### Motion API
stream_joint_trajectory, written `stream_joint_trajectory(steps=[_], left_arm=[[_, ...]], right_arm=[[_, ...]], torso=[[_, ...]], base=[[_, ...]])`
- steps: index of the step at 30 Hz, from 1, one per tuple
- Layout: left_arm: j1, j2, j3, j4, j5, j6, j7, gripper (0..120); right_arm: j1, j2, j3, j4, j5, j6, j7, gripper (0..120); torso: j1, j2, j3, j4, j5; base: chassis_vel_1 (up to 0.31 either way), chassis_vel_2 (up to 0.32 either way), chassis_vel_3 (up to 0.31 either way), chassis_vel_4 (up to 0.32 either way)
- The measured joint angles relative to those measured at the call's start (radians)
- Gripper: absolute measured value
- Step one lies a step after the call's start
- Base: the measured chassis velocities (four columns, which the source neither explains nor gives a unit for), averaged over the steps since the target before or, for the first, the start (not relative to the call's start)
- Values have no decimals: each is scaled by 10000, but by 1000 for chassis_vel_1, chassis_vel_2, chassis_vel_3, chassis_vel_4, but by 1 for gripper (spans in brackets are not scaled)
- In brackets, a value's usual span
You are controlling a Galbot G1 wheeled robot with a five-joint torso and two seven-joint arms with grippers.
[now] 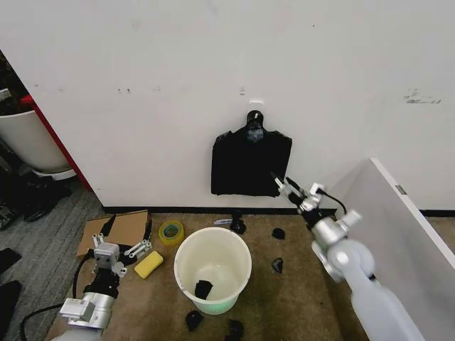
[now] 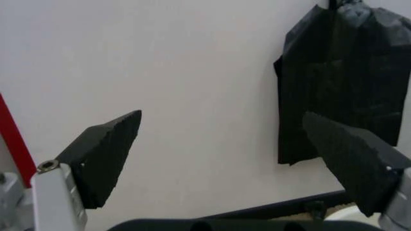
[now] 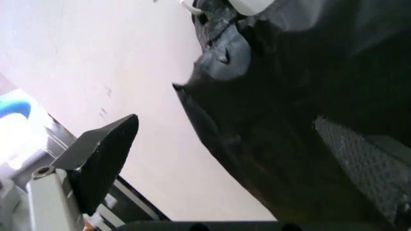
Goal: Place the garbage bag over the trash bin.
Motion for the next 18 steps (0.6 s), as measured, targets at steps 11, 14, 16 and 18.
stream_joint_trajectory(steps=[11,14,16,18], left_arm=[[318,-263,28,-16,322,-124,10,99],[309,-298,32,-35,343,-123,-7,99],[293,-306,34,-68,342,-108,-20,99],[272,-310,37,-82,337,-98,-25,99]], right_arm=[[1699,1020,-462,-1463,551,-79,590,100],[2021,1168,-517,-1748,609,-75,622,100],[2276,1264,-547,-1995,634,-73,654,100],[2495,1346,-593,-2247,638,-67,663,100]], torso=[[0,0,-1,0,0],[0,0,-1,2,0],[0,0,-1,1,0],[0,0,-1,0,2]], base=[[0,0,0,0],[0,0,0,0],[0,0,0,0],[0,0,0,0]])
